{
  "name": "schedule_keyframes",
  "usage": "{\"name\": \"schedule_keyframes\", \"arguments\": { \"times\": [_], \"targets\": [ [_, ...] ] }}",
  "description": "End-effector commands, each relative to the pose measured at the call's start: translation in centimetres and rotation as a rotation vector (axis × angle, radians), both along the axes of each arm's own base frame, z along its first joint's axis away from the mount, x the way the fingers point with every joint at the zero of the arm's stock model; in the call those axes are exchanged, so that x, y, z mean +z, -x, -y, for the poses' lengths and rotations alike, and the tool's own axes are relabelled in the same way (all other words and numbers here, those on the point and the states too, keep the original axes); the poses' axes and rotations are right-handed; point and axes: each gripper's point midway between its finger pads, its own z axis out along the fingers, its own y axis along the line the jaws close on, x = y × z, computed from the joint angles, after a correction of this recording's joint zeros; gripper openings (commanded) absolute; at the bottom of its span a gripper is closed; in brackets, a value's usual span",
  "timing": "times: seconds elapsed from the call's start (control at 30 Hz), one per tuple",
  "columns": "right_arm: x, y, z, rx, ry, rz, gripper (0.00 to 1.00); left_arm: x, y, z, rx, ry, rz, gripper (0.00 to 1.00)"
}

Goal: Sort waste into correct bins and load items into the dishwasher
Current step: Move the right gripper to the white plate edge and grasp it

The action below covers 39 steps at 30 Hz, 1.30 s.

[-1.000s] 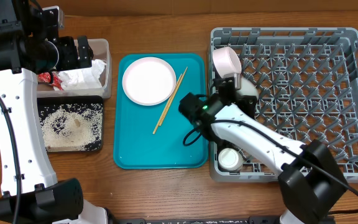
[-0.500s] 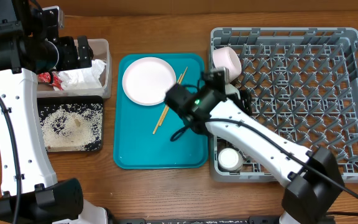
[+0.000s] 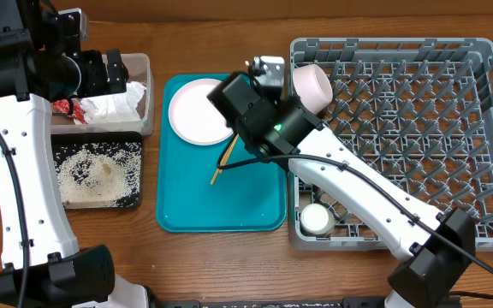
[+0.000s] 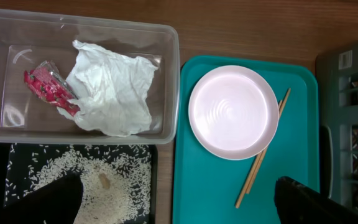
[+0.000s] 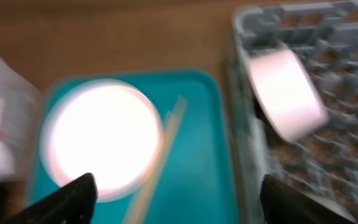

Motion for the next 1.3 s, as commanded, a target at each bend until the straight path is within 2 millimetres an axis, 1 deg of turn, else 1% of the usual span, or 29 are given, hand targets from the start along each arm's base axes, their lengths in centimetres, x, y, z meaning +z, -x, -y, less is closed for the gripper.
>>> {"name": "schedule_keyframes", "arguments": {
  "times": [0.0,0.07,0.13,0.17,0.33,0.4,0.57,0.7,0.8,0.93,1.1,1.17,1.23,1.27],
  "targets": [
    [-1.3,-1.1,-1.8,0.040,-0.064,0.002,0.76,0.0,-0.1,0.0,0.012,0.005,-0.002,1.00],
    [-2.7,-1.8,-2.9,0.060,-0.102,-0.011,0.72,0.0,-0.1,0.0,0.012,0.005,-0.001,1.00],
    [-4.6,-2.4,-3.8,0.085,-0.135,-0.051,0.69,0.0,-0.1,0.0,0.012,0.005,-0.001,1.00],
    [-5.9,-2.8,-4.3,0.101,-0.159,-0.084,0.68,0.0,-0.1,0.0,0.012,0.005,-0.001,1.00],
    [-11.0,-4.2,-5.5,0.147,-0.242,-0.207,0.59,0.0,-0.1,0.0,0.012,0.005,-0.001,1.00],
    [-12.6,-4.7,-5.8,0.163,-0.281,-0.247,0.54,0.0,-0.1,0.0,0.012,0.005,-0.001,1.00],
    [-15.2,-6.0,-5.4,0.155,-0.323,-0.287,0.49,0.0,-0.1,0.0,0.012,0.005,-0.001,1.00],
    [-17.1,-6.3,-5.9,0.168,-0.339,-0.309,0.48,0.0,-0.1,0.0,0.012,0.005,-0.001,1.00],
    [-18.7,-6.3,-5.9,0.160,-0.331,-0.328,0.47,0.0,-0.1,0.0,0.012,0.005,-0.001,1.00],
    [-19.7,-6.4,-5.8,0.151,-0.318,-0.336,0.44,0.0,-0.1,-0.1,0.014,0.005,-0.001,1.00],
    [-20.3,-6.6,-5.3,0.130,-0.297,-0.332,0.43,0.0,-0.1,-0.1,0.013,0.005,-0.001,1.00],
    [-20.2,-6.7,-5.2,0.130,-0.298,-0.330,0.43,0.0,-0.1,0.2,0.006,0.005,-0.001,1.00],
    [-19.7,-7.0,-5.5,0.148,-0.295,-0.316,0.44,0.0,-0.1,0.2,0.005,0.005,-0.001,1.00],
    [-19.1,-7.3,-5.8,0.167,-0.297,-0.305,0.47,0.0,-0.1,0.2,0.005,0.005,-0.001,1.00]
  ]
}}
